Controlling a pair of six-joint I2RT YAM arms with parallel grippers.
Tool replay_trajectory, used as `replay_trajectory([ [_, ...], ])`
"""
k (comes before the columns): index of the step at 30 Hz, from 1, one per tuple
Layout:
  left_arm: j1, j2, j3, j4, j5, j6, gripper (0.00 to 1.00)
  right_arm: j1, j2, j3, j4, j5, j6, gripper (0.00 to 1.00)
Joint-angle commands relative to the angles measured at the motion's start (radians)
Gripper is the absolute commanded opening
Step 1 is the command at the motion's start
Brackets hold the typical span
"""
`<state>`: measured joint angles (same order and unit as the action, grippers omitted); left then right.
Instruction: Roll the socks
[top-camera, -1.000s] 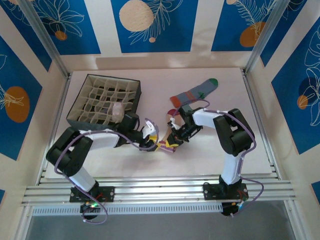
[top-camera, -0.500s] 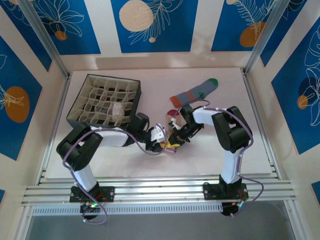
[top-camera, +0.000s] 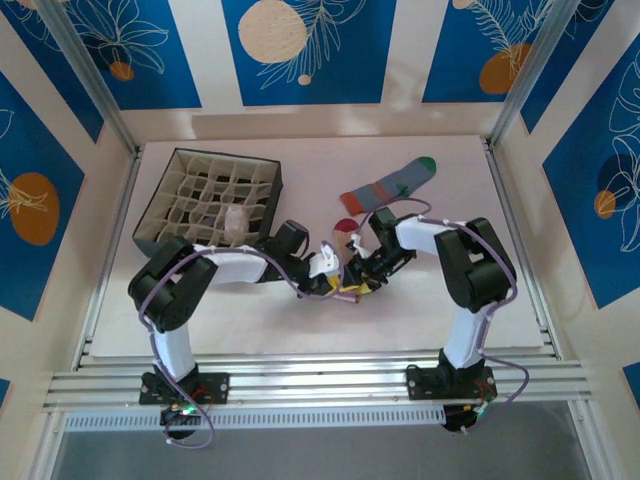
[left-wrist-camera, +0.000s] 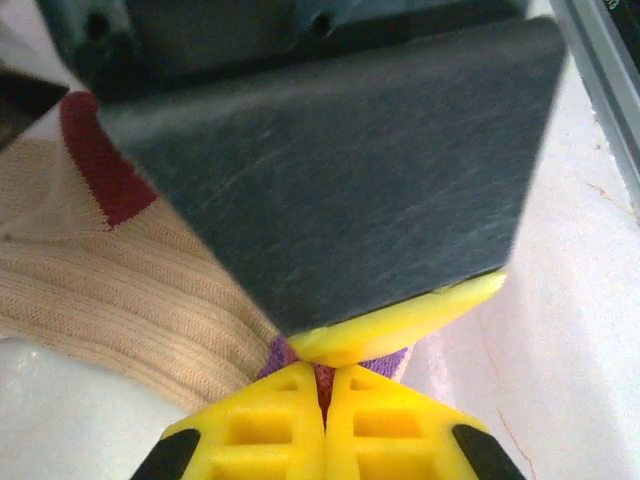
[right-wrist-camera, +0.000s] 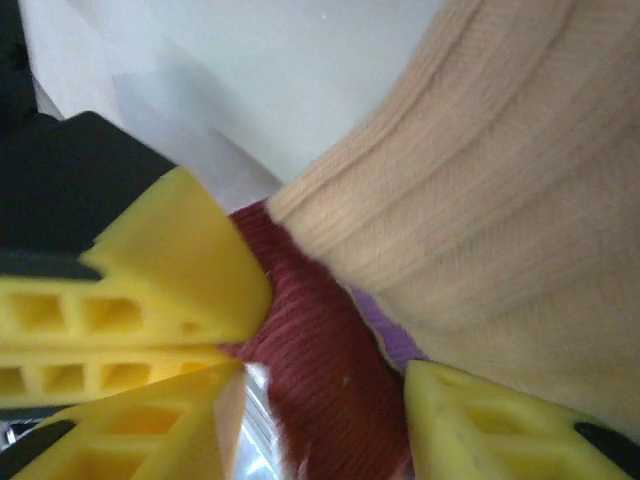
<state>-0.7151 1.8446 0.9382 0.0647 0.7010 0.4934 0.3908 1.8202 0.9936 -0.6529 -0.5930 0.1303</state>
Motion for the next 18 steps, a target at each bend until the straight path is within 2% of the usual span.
replay_trajectory([
  [1, -0.007, 0.068, 0.065, -0.127, 0.033, -0.055, 0.0, 0.016, -0.113, -0.058, 0.107, 0.036, 0.091, 0.48],
  [4, -0.005, 0.127, 0.143, -0.23, 0.038, -0.08, 0.0, 0.023, -0.146, -0.096, 0.14, 0.099, 0.138, 0.46],
  [9, -0.005, 0.161, 0.176, -0.243, 0.028, -0.125, 0.0, 0.045, -0.098, -0.092, 0.119, 0.162, 0.18, 0.38],
  [15, -0.004, 0.153, 0.165, -0.221, 0.007, -0.125, 0.0, 0.067, -0.055, -0.066, 0.054, 0.33, 0.292, 0.18],
  [18, -0.004, 0.14, 0.15, -0.2, -0.014, -0.117, 0.0, 0.065, -0.058, -0.071, 0.034, 0.391, 0.339, 0.13],
])
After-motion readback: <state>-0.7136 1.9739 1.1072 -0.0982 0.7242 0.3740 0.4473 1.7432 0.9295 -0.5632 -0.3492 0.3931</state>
